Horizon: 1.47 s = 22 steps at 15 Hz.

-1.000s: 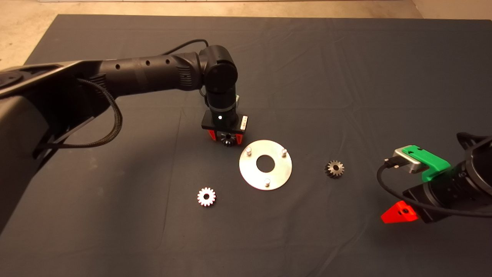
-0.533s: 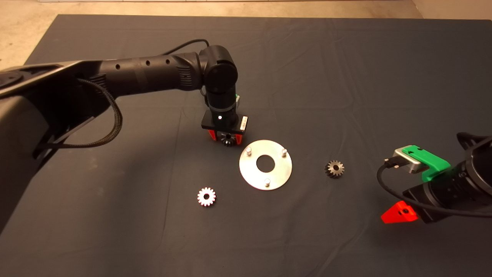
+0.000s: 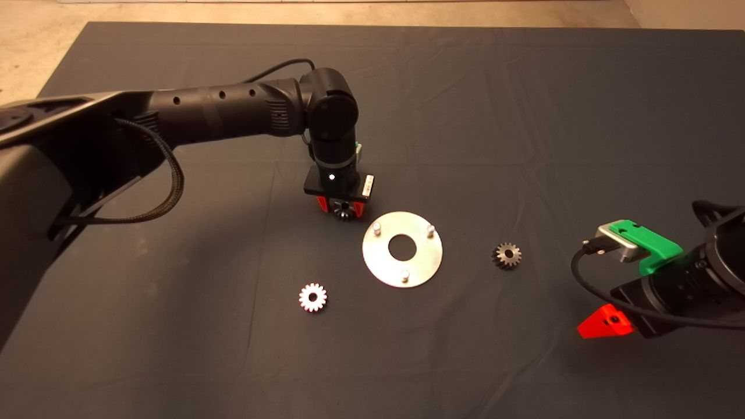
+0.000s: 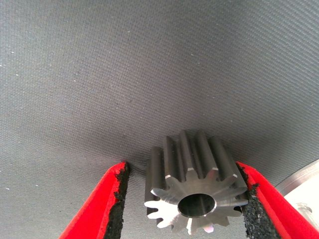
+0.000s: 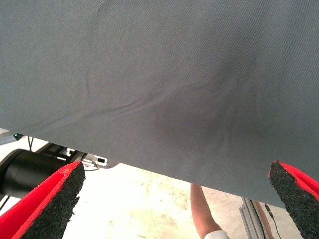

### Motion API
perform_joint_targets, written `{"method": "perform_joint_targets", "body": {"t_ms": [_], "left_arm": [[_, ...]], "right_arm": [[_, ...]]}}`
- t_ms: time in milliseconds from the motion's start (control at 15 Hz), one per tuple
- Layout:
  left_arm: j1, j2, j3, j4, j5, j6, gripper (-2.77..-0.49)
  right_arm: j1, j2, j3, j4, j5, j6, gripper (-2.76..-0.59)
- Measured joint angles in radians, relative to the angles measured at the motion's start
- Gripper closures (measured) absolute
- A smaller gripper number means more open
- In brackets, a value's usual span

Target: Install three planetary gears onto the carrier pins

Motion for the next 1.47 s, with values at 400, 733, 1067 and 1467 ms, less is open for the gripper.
{"method": "perform_joint_targets", "body": {"t_ms": [400, 733, 1067, 1467], "left_arm": [[0.0, 0.0, 0.0, 0.003, -0.003, 0.004, -1.11], [-0.001, -0.002, 0.0, 0.003, -0.007, 0.005, -0.99], [-0.001, -0.002, 0.006, 0.003, -0.003, 0.007, -0.93], [0.0, -0.008, 0.036, 0.019, 0.01, 0.012, -0.88]], "right_arm": [[0.002, 0.0, 0.002, 0.0, 0.0, 0.0, -2.76], [0.002, 0.0, 0.004, 0.0, 0.0, 0.0, -2.76], [0.002, 0.0, 0.005, 0.0, 0.0, 0.0, -2.76], [0.002, -0.005, 0.011, 0.0, 0.0, 0.0, -2.76]]}}
